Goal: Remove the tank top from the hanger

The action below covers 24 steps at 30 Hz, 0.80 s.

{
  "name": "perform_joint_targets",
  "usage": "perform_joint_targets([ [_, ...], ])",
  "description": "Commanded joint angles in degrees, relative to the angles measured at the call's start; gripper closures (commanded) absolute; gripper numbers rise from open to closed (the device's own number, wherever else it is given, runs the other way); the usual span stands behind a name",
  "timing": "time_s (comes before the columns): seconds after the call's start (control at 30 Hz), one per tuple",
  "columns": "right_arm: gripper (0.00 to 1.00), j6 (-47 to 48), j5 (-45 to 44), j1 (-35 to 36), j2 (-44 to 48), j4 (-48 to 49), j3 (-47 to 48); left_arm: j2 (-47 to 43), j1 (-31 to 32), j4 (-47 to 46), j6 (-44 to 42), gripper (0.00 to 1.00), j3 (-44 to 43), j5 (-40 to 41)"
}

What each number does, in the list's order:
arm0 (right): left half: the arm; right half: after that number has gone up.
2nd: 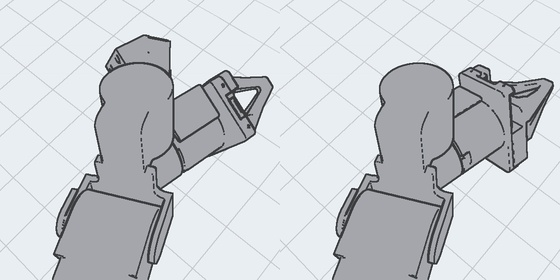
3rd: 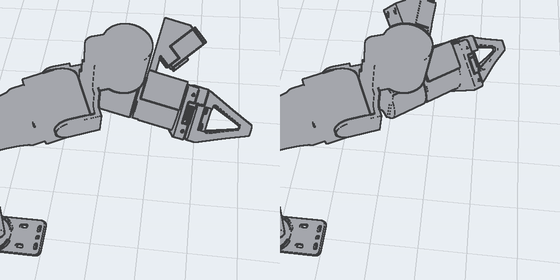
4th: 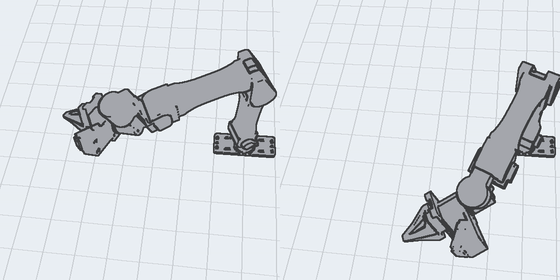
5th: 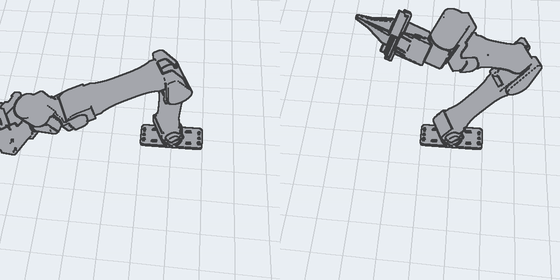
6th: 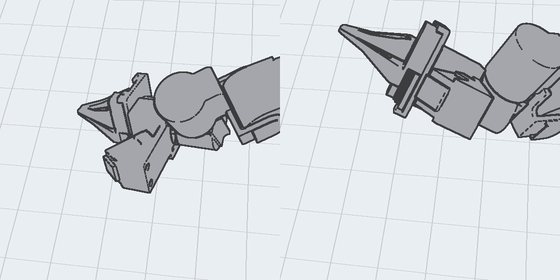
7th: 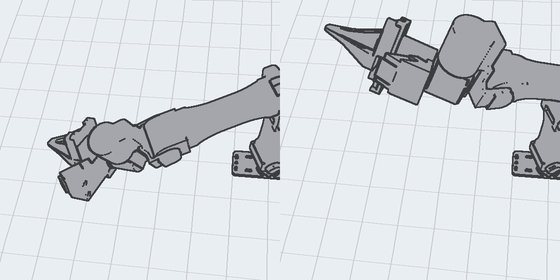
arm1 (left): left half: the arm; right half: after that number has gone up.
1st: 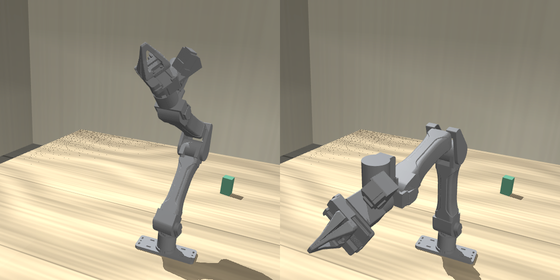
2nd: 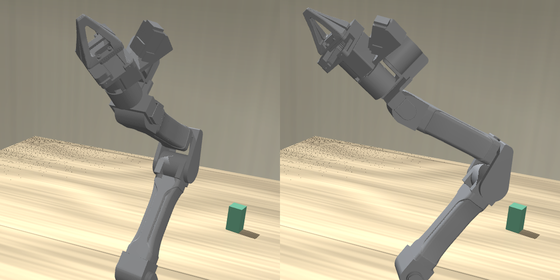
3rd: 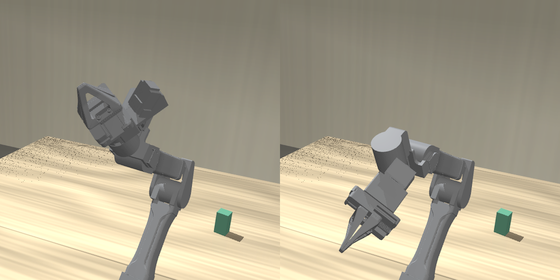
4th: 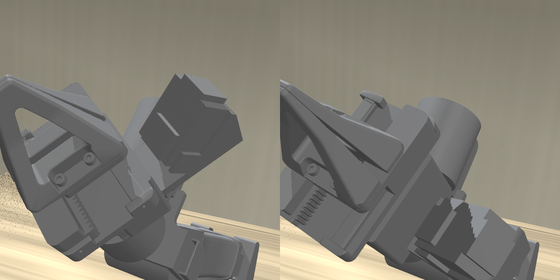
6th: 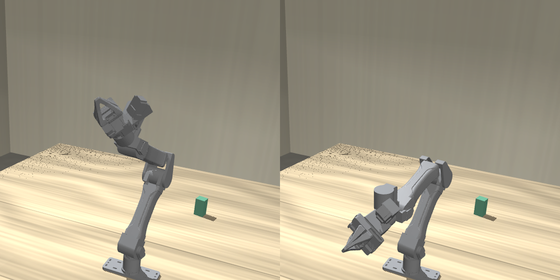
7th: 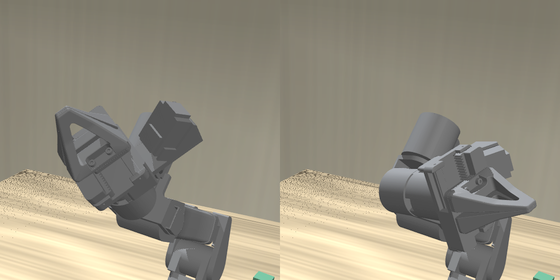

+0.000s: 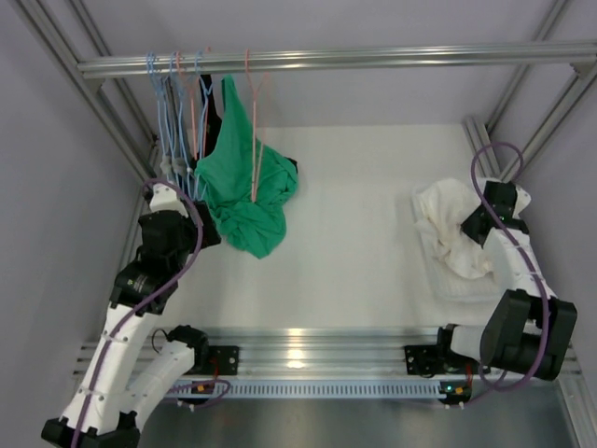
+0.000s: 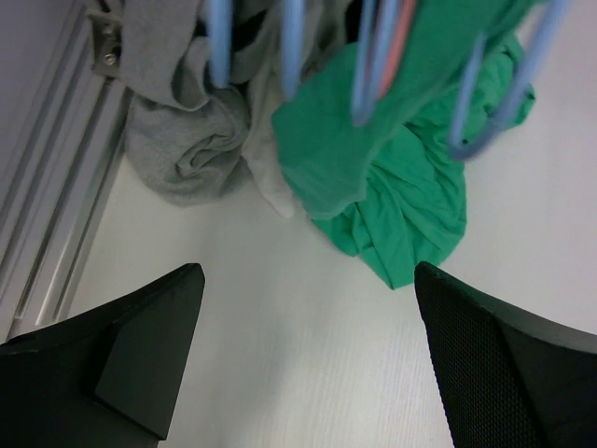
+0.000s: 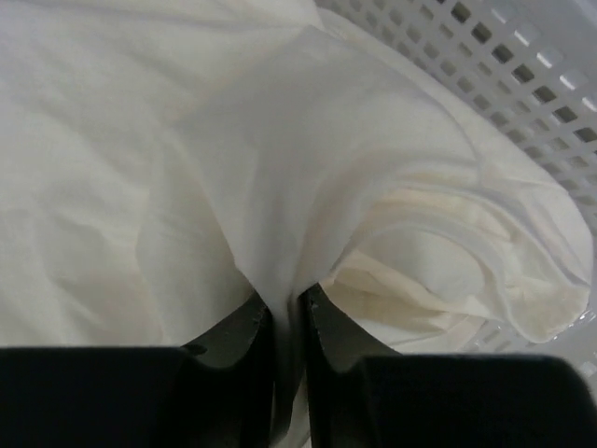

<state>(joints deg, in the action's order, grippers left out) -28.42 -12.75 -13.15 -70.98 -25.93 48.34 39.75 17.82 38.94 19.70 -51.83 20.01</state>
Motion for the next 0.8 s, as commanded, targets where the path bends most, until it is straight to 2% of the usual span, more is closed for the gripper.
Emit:
perform_joint_targets([
  [0.0, 0.83, -3.30, 6.07, -4.16, -1.79, 3.96, -1.66, 0.24, -6.04, -1.50, 1.47, 0.01, -1.16, -0.93],
  [0.03, 0.51, -2.78, 5.46, -4.17, -1.01, 3.96, -1.84, 0.42, -7.44, -1.58, 1.39, 0.01, -1.16, -2.76],
  [0.07, 0.39, -2.78, 4.85, -4.08, -0.22, 3.79, -1.84, 0.42, -7.89, -1.76, 1.39, 0.01, -1.16, -2.78],
  [0.13, 0.29, -2.16, 4.75, -3.99, 3.54, 3.61, -1.67, 0.94, -8.24, -2.02, 0.95, 0.01, -1.16, -4.80],
  [0.17, 0.10, -1.73, 3.45, -3.99, 5.22, 2.39, -0.80, 1.47, -8.33, -2.02, 0.86, 0.01, -1.16, -5.41],
  [0.2, 0.01, -1.55, 2.57, -3.90, 6.89, 1.42, -0.27, 1.73, -8.33, -2.20, 0.51, 0.01, -1.08, -6.64],
  [0.33, 0.00, 1.26, -0.17, -2.94, 17.34, -2.62, 3.42, 2.97, -8.59, -2.20, 0.07, 0.01, -1.69, -7.09],
  [0.47, 0.01, 7.93, 5.96, 2.40, 24.21, -3.86, 5.89, 1.57, -13.15, -2.29, 1.04, 0.01, -2.22, -6.39],
  [0.53, 0.01, 13.97, 5.64, 12.05, 25.19, -4.65, 6.94, 1.39, -13.87, -2.20, 1.13, 0.01, -2.31, -4.29],
  [0.57, 0.01, 15.40, -2.72, 21.92, 24.93, -7.96, 9.03, 1.39, -13.87, -1.76, 0.95, 0.01, -2.48, -3.93],
  [0.6, 0.01, 16.46, -8.02, 26.11, 25.27, -9.56, 9.84, 1.21, -13.87, -1.33, 1.12, 0.01, -2.57, -3.84],
  [0.67, 0.01, 17.78, -18.65, 32.63, 26.41, -12.64, 11.68, 0.86, -13.61, -0.45, 1.04, 0.01, -2.75, -3.93],
  [0.7, 0.01, 17.88, -19.67, 36.40, 28.16, -14.91, 12.13, 0.68, -13.52, 0.34, 1.13, 0.01, -2.75, -3.93],
  [0.77, 0.01, 17.53, -18.46, 37.14, 30.28, -17.03, 14.14, 0.07, -13.26, 1.40, 1.30, 0.01, -2.92, -4.10],
])
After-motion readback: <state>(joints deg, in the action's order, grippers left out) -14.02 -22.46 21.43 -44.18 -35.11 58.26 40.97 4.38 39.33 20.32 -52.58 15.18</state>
